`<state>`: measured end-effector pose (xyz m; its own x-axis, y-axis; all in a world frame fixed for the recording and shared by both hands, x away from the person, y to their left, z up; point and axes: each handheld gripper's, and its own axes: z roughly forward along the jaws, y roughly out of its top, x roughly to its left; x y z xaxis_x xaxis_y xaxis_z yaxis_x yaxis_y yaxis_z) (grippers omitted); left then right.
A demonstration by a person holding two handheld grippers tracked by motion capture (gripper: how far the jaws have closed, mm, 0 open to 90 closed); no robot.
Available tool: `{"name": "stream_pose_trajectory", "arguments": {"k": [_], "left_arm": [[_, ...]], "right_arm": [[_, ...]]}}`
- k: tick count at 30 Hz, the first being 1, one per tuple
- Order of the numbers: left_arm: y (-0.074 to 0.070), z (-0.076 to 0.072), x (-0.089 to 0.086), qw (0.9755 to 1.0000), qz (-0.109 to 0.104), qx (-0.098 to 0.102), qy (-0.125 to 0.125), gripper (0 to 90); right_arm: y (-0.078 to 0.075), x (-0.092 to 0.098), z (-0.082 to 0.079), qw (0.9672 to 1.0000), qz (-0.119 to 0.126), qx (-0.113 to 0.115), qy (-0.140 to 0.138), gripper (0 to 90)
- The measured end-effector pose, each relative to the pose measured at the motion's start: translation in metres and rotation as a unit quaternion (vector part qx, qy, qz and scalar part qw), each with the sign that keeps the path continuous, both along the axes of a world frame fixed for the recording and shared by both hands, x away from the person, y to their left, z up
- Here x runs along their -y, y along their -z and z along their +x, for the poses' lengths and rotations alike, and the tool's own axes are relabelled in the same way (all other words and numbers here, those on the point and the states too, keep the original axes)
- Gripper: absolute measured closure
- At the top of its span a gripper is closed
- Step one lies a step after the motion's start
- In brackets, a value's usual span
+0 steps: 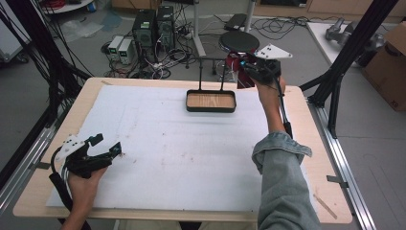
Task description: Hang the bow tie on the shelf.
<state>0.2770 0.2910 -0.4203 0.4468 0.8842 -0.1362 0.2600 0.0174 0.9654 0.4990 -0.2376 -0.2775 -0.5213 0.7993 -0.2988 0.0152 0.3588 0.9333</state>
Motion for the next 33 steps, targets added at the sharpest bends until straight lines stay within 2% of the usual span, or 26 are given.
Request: {"name": "stream_pose_trajectory", "arguments": {"k": [3, 6, 9, 16, 20, 27, 33], "left_arm": [[0.000, 0.000, 0.000, 1.0000, 0.001, 0.000, 0.001, 17.3], [0.000, 0.000, 0.000, 1.0000, 0.000, -0.001, 0.002, 17.3], [0.000, -0.001, 0.000, 1.0000, 0.000, -0.001, 0.001, 17.3], [0.000, -0.001, 0.000, 1.0000, 0.000, -0.001, 0.001, 17.4], [0.000, -0.001, 0.001, 1.0000, 0.001, -0.002, 0.002, 17.3], [0.001, -0.001, 0.000, 1.0000, -0.001, -0.004, 0.002, 17.4], [0.001, -0.001, 0.001, 1.0000, -0.001, -0.003, 0.003, 17.4]], "right_arm": [[0.004, 0.008, 0.004, 0.9997, 0.001, -0.019, 0.015, 65.9], [0.004, 0.012, 0.004, 0.9996, -0.003, -0.021, 0.019, 65.9], [0.003, 0.018, 0.003, 0.9995, 0.003, -0.025, 0.020, 65.9], [-0.003, 0.026, -0.007, 0.9997, -0.002, -0.023, 0.011, 65.9], [-0.004, 0.030, -0.007, 0.9998, -0.005, -0.014, 0.015, 65.9], [-0.003, 0.038, -0.006, 0.9994, 0.003, -0.022, 0.027, 65.9], [0.004, 0.037, 0.001, 0.9986, -0.008, -0.034, 0.039, 65.8]]}}
